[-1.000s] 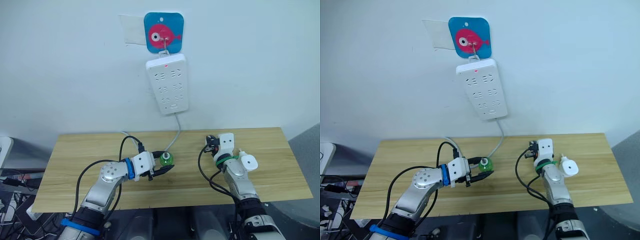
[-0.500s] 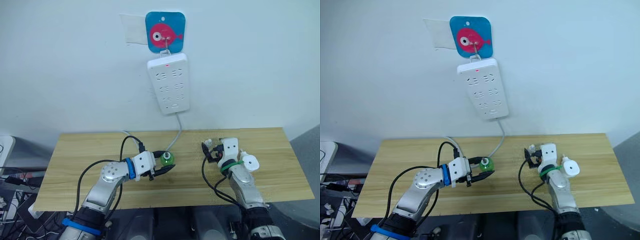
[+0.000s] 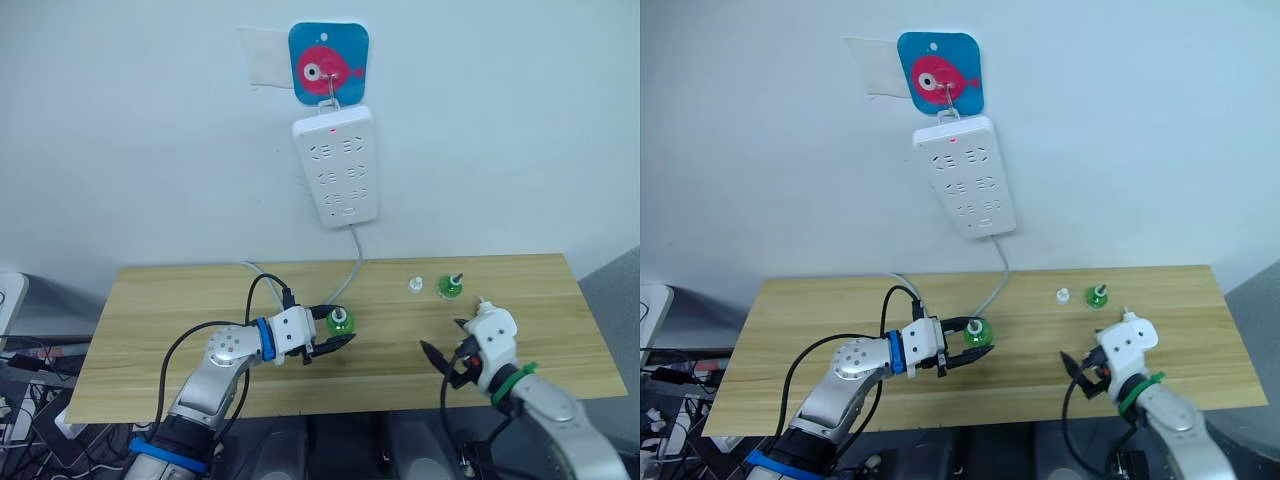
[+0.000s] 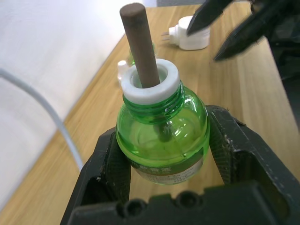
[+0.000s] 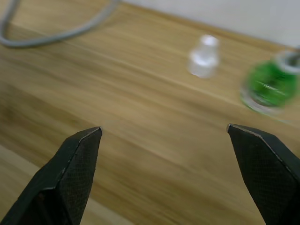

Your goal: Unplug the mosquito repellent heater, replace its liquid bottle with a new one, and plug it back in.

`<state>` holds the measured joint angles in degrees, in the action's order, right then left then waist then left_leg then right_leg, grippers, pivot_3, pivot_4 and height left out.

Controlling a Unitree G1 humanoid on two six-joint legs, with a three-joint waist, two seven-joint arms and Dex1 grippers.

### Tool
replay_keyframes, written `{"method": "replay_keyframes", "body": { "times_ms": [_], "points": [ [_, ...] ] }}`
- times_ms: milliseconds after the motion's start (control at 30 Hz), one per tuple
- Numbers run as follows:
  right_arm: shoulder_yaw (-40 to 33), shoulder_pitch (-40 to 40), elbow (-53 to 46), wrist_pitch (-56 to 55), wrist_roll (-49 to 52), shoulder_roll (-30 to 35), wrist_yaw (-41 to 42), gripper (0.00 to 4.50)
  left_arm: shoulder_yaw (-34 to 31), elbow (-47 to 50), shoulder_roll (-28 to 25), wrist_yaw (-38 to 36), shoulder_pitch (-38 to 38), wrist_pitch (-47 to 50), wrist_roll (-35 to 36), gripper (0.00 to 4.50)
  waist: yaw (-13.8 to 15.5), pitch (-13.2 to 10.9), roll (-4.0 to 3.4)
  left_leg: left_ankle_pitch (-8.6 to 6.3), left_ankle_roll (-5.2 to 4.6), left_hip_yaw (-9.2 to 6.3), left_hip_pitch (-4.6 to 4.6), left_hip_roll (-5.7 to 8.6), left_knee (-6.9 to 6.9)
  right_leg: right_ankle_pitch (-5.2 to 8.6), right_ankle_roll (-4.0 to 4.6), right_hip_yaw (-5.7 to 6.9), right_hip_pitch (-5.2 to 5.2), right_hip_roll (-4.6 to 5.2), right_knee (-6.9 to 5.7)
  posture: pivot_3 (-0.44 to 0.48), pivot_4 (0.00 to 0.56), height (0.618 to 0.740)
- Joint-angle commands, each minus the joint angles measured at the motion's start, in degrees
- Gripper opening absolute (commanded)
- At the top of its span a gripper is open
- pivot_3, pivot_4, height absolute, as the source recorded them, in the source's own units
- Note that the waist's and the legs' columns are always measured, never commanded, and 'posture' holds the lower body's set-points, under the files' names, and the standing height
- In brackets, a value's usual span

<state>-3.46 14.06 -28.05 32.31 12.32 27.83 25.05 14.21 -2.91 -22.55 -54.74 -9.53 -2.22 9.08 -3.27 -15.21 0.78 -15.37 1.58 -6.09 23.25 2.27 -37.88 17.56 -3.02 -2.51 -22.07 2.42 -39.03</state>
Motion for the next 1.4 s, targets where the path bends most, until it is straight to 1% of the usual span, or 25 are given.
{"method": "replay_keyframes", "body": {
  "times_ms": [33,133,200,300,367,433,500,667,700,767,867,1067,1167,1233,1267,1400],
  "points": [
    [-5.12,-3.30,-3.04,6.50,3.13,4.09,1.87,4.46,0.85,-0.04,0.37,-1.11,-0.25,-3.12,-0.01,2.24,-0.03,-0.01,0.01,0.00,0.00,-0.01,0.00,-0.01,0.01,0.00,0.00,0.01,0.00,-0.01,0.00,-0.068,0.289,0.740],
    [-6.71,-7.29,-1.15,7.46,4.60,6.52,3.63,4.46,1.27,-0.96,1.02,-0.92,-0.22,-4.30,-0.45,2.24,-0.06,-0.01,0.02,0.00,0.00,0.00,0.01,-0.02,0.02,0.00,0.01,0.03,-0.02,-0.04,0.00,-0.063,0.282,0.740],
    [-5.76,-9.85,-0.50,6.48,6.43,7.36,6.82,4.46,1.48,-1.02,1.33,-0.79,-0.28,-4.86,-0.48,2.24,-0.01,-0.02,0.04,0.00,0.00,0.00,0.01,-0.02,0.01,0.00,0.01,0.05,-0.01,-0.03,0.01,-0.057,0.278,0.740],
    [-3.35,-11.64,-2.69,5.26,11.54,8.70,14.59,4.46,1.50,-0.76,1.23,-1.03,-0.25,-5.60,-0.35,2.24,0.01,-0.03,0.04,0.00,0.00,0.01,0.02,0.00,0.00,0.00,0.01,0.07,-0.01,-0.03,0.01,-0.054,0.276,0.740],
    [-1.05,-12.15,-5.83,3.63,16.28,10.14,22.28,4.46,1.58,-0.37,0.46,-2.56,-0.19,-6.87,0.06,2.24,0.03,-0.03,0.04,0.00,0.00,-0.01,0.02,-0.01,0.00,0.00,0.01,0.08,0.00,-0.03,0.02,-0.046,0.266,0.740],
    [1.78,-12.66,-7.21,0.98,17.78,10.85,27.10,4.46,1.65,-0.01,-0.22,-4.11,-0.21,-7.66,0.75,2.24,0.02,-0.02,0.05,0.00,-0.01,0.00,0.03,-0.01,0.00,0.00,0.01,0.10,0.00,-0.03,0.03,-0.042,0.262,0.740],
    [3.88,-13.27,-7.00,-1.34,17.22,10.69,28.53,4.46,1.80,0.13,-0.58,-5.33,-0.33,-8.11,1.28,2.24,0.06,-0.02,0.05,0.00,-0.01,-0.01,0.02,-0.01,-0.01,0.00,0.01,0.15,0.01,-0.03,0.03,-0.042,0.262,0.740],
    [12.53,-18.99,-3.48,-7.19,11.80,6.90,28.36,4.46,2.92,0.74,-1.96,-9.97,-1.19,-9.13,2.02,2.24,0.09,-0.02,0.06,0.01,0.01,0.00,0.01,0.00,-0.03,0.00,0.01,0.19,0.00,-0.02,0.02,-0.031,0.256,0.740],
    [14.33,-20.46,-2.47,-7.68,10.96,5.35,27.68,4.46,2.89,0.86,-1.96,-10.57,-1.67,-8.84,2.50,2.24,0.10,-0.02,0.06,0.01,0.01,-0.03,0.01,0.00,-0.03,0.00,0.01,0.19,0.00,-0.02,0.02,-0.036,0.258,0.740],
    [16.21,-22.07,-1.14,-8.26,10.02,3.53,26.75,4.46,2.80,0.93,-1.92,-11.18,-2.23,-8.46,3.07,2.24,0.07,-0.02,0.06,0.01,0.02,-0.07,0.02,-0.01,-0.03,0.00,0.01,0.20,-0.01,-0.02,0.03,-0.036,0.258,0.740],
    [19.88,-24.59,2.69,-11.96,6.03,1.10,26.38,4.46,2.86,0.60,-1.59,-11.63,-4.06,-7.78,3.47,2.24,0.08,-0.02,0.06,0.02,0.04,-0.06,0.03,0.01,-0.04,0.00,0.01,0.21,-0.02,-0.02,0.03,-0.032,0.259,0.740],
    [20.99,-24.73,4.58,-14.46,4.88,0.07,26.93,4.46,2.66,-0.24,-1.39,-11.92,-5.78,-7.64,3.97,2.24,0.14,-0.03,0.06,0.02,0.04,-0.05,0.03,0.03,-0.06,0.00,0.01,0.23,-0.04,-0.01,0.03,-0.034,0.271,0.740],
    [21.23,-24.25,4.90,-14.95,4.81,0.10,27.14,3.91,2.65,-0.52,-1.29,-11.95,-6.12,-7.59,4.06,2.24,0.09,-0.03,0.06,0.02,0.03,-0.07,0.03,0.01,-0.05,0.00,0.01,0.22,-0.06,-0.03,0.02,-0.039,0.275,0.740],
    [21.38,-24.15,5.42,-15.91,4.14,0.31,27.23,3.26,2.69,-0.63,-1.12,-11.97,-6.25,-7.55,4.08,2.24,0.07,-0.03,0.06,0.02,0.03,-0.06,0.02,0.01,-0.05,0.00,0.01,0.21,-0.06,-0.03,0.01,-0.039,0.276,0.740],
    [21.36,-24.11,5.60,-16.10,4.03,0.34,27.22,2.82,2.71,-0.66,-1.04,-12.01,-6.28,-7.54,4.10,2.24,0.06,-0.03,0.06,0.02,0.02,-0.06,0.02,0.01,-0.06,0.00,0.01,0.21,-0.06,-0.03,0.00,-0.039,0.276,0.740],
    [21.04,-24.05,6.44,-17.00,3.27,0.58,26.89,1.34,2.65,-1.00,-0.82,-12.26,-6.53,-7.55,4.13,2.24,0.04,-0.03,0.06,0.01,0.02,-0.06,0.02,0.01,-0.06,0.00,0.01,0.22,-0.05,-0.03,0.00,-0.043,0.279,0.740]
  ]
}}
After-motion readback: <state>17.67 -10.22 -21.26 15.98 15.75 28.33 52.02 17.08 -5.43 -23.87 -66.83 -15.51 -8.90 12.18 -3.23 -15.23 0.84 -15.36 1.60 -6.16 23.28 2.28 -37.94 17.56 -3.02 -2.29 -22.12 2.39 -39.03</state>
